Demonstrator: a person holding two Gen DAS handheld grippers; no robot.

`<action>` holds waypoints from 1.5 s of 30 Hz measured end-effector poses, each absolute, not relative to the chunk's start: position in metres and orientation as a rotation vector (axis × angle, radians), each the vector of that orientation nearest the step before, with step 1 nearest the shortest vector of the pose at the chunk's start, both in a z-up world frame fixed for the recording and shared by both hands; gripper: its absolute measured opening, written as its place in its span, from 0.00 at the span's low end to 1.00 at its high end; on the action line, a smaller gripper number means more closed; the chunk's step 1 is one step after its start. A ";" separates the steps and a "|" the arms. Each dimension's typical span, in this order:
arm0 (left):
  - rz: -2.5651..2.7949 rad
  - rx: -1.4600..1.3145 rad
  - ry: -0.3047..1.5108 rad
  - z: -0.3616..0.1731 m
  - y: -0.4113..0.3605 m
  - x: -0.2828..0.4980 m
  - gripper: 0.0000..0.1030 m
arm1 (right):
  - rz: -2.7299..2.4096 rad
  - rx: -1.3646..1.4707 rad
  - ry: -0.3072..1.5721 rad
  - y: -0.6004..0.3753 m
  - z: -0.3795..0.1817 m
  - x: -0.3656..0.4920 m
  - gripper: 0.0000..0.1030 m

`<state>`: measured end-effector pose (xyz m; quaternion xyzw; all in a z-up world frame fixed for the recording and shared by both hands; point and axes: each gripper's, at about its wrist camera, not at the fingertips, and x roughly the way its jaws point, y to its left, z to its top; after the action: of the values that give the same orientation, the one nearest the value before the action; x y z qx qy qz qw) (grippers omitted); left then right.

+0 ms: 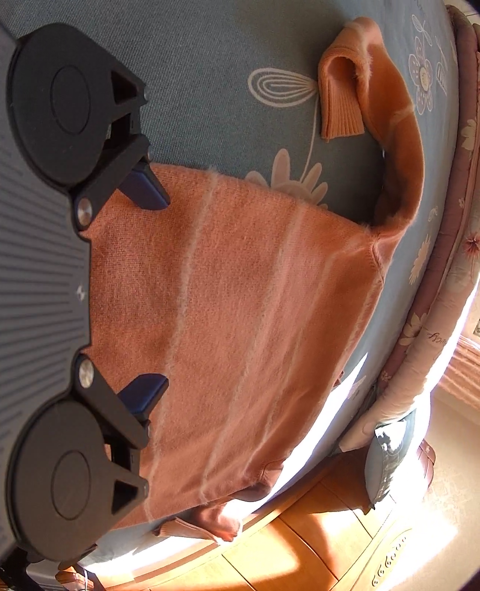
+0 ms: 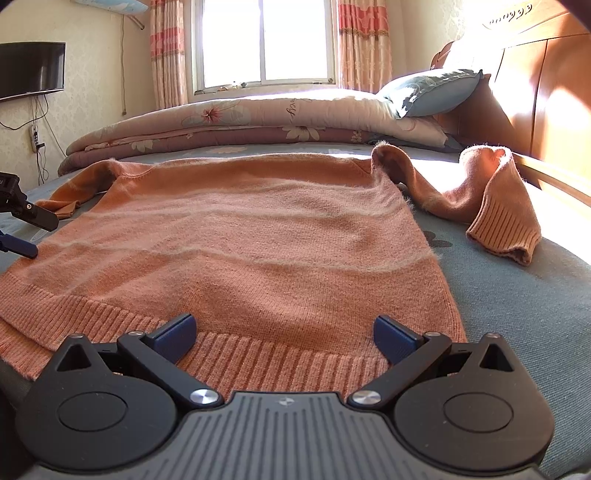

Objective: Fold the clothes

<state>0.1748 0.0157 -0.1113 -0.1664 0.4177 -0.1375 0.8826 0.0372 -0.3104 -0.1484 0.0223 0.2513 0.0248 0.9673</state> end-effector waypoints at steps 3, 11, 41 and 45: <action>-0.294 -0.355 0.848 -0.102 0.016 0.167 0.92 | 0.049 0.044 0.508 -0.310 -0.149 0.037 1.00; -0.399 -0.353 0.875 -0.116 -0.018 0.130 0.94 | 0.046 0.044 0.506 -0.310 -0.149 0.037 1.00; -0.478 -0.039 0.799 -0.111 -0.063 0.079 0.95 | 0.082 0.107 0.595 -0.311 -0.097 0.062 1.00; -0.493 -0.036 0.798 -0.114 -0.058 0.074 0.96 | 0.087 -0.011 0.634 -0.280 -0.090 0.105 1.00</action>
<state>0.0737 -0.0576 -0.1145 -0.0172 0.3847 -0.2374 0.8918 0.1051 -0.2795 -0.0899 -0.0054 0.3115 0.0430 0.9493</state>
